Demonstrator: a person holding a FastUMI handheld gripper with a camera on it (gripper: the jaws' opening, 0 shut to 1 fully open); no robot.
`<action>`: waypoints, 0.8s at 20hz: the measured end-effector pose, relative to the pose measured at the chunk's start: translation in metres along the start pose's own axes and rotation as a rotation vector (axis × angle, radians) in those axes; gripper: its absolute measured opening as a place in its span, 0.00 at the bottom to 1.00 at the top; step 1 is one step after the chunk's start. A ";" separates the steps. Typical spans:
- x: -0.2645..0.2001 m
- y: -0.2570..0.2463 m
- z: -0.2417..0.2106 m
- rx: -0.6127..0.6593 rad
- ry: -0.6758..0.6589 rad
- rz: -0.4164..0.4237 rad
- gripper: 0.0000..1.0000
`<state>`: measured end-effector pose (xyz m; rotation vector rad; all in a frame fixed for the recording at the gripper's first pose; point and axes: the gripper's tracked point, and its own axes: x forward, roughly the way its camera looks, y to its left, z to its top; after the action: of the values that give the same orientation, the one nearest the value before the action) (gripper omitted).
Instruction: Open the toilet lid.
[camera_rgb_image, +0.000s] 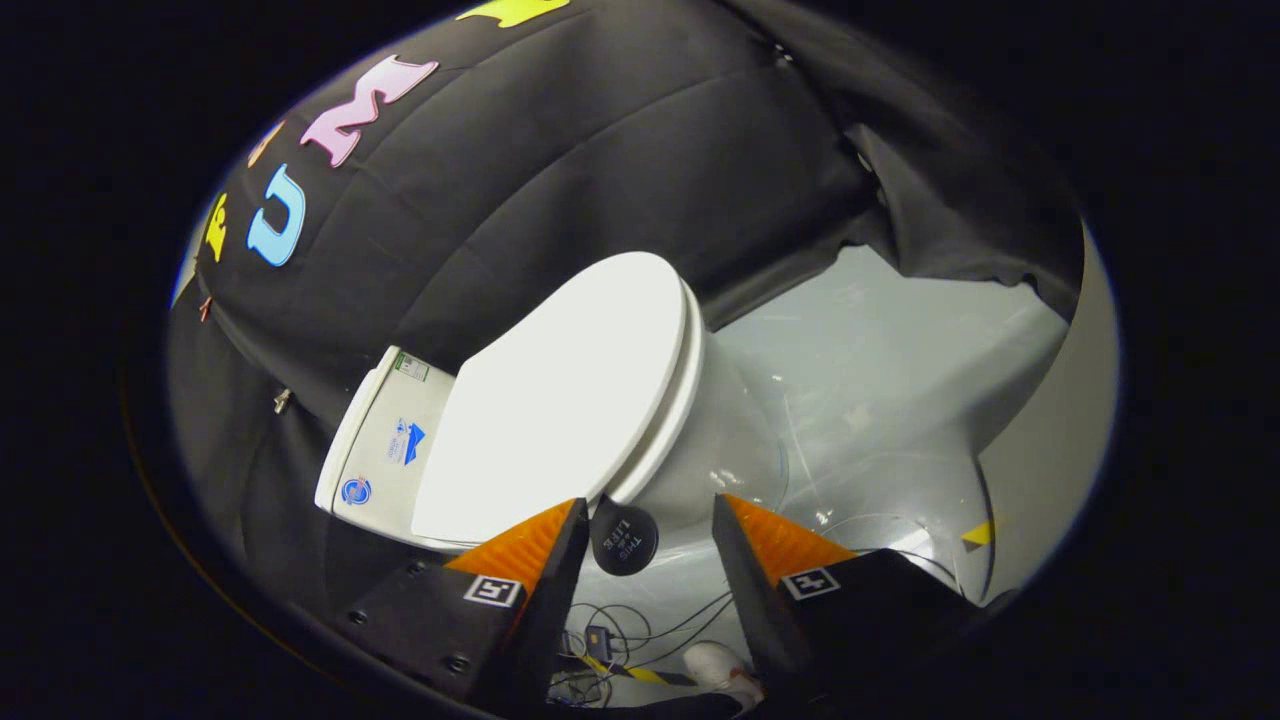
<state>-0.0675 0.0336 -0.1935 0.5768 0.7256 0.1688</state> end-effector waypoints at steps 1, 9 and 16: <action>0.002 0.000 -0.002 0.028 0.013 0.014 0.78; 0.007 0.012 -0.016 0.245 0.104 0.093 0.40; 0.008 0.019 -0.019 0.256 0.111 0.137 0.40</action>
<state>-0.0735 0.0604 -0.1983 0.8672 0.8215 0.2380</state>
